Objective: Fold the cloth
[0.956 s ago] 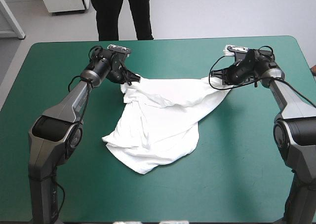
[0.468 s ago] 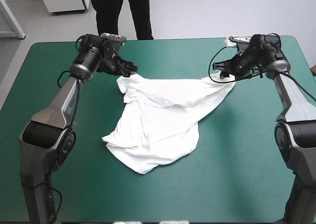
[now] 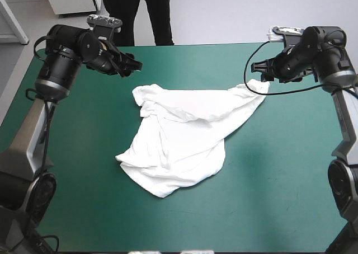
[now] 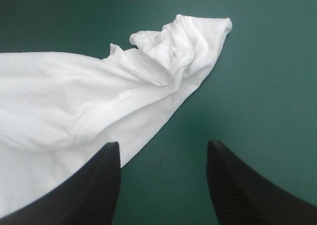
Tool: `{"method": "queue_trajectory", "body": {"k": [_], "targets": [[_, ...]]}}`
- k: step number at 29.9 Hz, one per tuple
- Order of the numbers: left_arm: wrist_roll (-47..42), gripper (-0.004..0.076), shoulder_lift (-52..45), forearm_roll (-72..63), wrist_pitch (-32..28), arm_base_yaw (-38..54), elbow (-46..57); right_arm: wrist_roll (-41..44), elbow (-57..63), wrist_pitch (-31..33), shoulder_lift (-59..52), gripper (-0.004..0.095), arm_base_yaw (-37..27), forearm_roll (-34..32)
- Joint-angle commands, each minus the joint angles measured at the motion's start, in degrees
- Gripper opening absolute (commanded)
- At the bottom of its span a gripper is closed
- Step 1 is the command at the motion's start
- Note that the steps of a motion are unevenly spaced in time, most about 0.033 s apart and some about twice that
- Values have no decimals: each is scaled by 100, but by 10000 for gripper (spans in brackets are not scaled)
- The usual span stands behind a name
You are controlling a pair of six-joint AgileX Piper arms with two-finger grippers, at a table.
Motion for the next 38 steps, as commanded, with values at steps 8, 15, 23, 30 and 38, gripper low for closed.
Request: {"method": "queue_trajectory", "body": {"k": [8,15,23,30,38], "targets": [[-191,457,-1762,-116,241,-531,2182,64,-53,-48,-489,495,-48,-150],[-452,457,-1931,-22,241,-647,3235,64,-17,-24,-489,495,-48,-165],[-507,459,-1702,-56,215,-245,4140,64,-17,-47,-489,495,-48,-197],[-455,459,-1533,-353,-622,-258,4960,64,-17,-68,-489,495,-48,-197],[-490,458,-1062,-349,-1105,-258,5164,83,-17,-94,-456,495,-48,-197]]}}
